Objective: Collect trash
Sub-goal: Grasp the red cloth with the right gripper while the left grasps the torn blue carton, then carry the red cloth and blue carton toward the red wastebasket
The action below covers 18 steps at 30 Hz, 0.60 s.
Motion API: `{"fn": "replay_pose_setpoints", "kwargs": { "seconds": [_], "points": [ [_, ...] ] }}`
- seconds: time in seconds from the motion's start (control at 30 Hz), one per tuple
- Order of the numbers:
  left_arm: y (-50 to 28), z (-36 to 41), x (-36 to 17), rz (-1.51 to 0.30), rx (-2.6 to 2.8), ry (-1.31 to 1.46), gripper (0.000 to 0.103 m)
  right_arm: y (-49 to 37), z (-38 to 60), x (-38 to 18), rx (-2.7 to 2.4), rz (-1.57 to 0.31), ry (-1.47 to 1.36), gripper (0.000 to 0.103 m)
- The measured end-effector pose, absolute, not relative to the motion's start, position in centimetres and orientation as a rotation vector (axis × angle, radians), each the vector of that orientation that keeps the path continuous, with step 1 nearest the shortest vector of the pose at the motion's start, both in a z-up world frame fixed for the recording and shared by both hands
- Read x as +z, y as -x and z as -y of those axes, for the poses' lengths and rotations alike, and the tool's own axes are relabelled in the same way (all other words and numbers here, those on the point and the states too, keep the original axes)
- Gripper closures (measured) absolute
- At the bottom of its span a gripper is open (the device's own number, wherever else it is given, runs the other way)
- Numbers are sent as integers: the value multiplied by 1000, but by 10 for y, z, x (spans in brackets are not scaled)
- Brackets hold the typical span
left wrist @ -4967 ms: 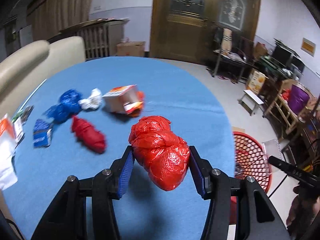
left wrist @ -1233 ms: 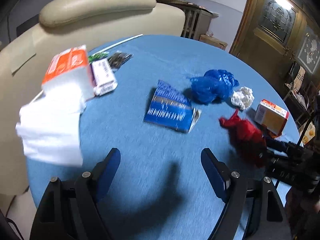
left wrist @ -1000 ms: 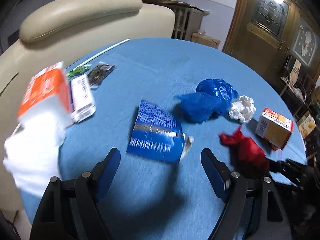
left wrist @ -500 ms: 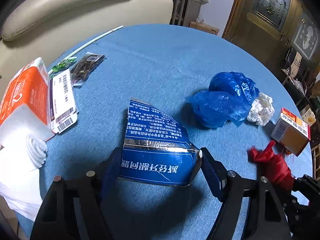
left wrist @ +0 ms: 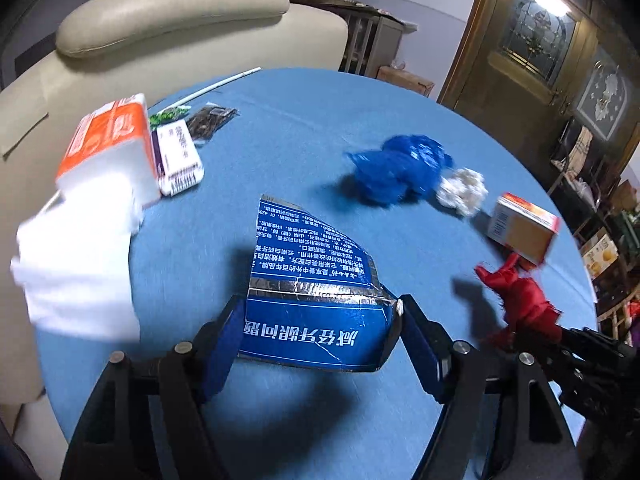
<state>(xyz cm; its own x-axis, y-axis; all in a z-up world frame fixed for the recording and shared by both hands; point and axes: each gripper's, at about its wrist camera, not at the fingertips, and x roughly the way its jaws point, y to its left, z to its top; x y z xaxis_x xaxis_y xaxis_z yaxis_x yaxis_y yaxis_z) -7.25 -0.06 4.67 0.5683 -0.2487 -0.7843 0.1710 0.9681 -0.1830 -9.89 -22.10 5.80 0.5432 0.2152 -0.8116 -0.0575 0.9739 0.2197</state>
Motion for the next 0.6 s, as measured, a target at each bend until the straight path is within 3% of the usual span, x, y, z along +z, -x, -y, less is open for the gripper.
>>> {"fn": "replay_pose_setpoints", "kwargs": {
  "seconds": [0.6],
  "points": [
    [132, 23, 65, -882, -285, 37, 27, 168, 241, 62, 145, -955, -276, 64]
  ]
}}
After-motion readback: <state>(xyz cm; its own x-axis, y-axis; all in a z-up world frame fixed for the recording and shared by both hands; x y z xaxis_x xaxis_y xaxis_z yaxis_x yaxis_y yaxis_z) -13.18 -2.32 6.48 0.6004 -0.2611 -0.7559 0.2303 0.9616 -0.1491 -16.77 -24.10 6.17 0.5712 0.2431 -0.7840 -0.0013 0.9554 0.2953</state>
